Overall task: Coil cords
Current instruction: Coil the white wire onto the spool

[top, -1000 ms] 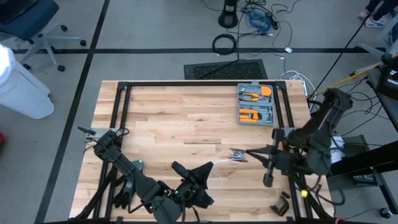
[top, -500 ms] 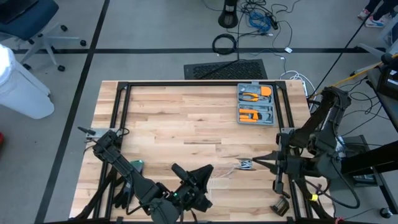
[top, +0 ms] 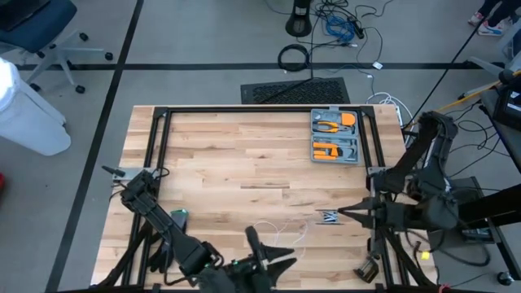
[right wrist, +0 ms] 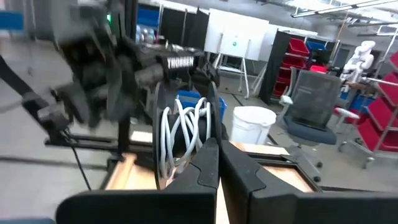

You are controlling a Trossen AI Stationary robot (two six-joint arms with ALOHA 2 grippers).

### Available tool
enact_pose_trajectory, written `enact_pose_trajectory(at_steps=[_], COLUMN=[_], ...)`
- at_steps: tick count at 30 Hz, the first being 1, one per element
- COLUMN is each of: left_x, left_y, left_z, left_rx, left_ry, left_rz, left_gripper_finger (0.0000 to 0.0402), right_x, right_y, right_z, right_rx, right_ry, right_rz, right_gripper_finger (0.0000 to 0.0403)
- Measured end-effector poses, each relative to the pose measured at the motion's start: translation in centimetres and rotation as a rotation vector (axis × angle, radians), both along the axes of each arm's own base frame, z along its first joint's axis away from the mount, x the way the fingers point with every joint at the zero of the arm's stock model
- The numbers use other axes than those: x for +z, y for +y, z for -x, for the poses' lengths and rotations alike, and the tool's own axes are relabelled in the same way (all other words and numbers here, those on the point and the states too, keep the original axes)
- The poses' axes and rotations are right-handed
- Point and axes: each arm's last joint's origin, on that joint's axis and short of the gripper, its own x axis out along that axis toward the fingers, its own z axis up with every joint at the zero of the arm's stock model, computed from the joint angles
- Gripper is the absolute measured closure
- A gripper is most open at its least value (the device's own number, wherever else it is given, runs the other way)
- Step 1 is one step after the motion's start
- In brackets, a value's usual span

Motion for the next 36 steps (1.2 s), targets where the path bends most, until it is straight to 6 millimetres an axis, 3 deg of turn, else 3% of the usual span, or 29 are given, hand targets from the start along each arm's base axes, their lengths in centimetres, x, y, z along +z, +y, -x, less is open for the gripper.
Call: enact_pose_trajectory(at_steps=[4, 9, 14, 22, 31, 36], left_x=[-1.4, -2.6, -3.4, -5.0, -8.4, -9.4], left_y=[1.0, 1.6, 2.2, 3.0, 5.0, 6.1], left_z=[-0.7, -0.9, -1.3, -1.6, -5.2, -7.2], left_rx=[0.000, 0.051, -0.031, -0.007, 0.082, 0.106], left_ry=[0.060, 0.130, 0.204, 0.332, 0.364, 0.303], left_rz=[0.096, 0.041, 0.069, -0.067, -0.102, -0.068], left_gripper_finger=[0.0296, 0.0296, 0.0296, 0.0296, 0.0297, 0.0297], right_x=[0.4, 0.4, 0.5, 0.5, 0.6, 0.6], right_y=[0.0, 0.4, 0.6, 0.6, 0.6, 0.6], right_z=[0.8, 1.5, 1.8, 1.8, 1.9, 1.9], right_rx=[0.032, 0.073, 0.082, 0.085, 0.092, 0.092], right_ry=[-0.012, -0.013, -0.017, -0.017, -0.020, -0.020], right_rz=[-0.004, 0.002, 0.010, 0.016, 0.014, 0.015], right_gripper_finger=[0.0403, 0.0403, 0.0403, 0.0403, 0.0403, 0.0403])
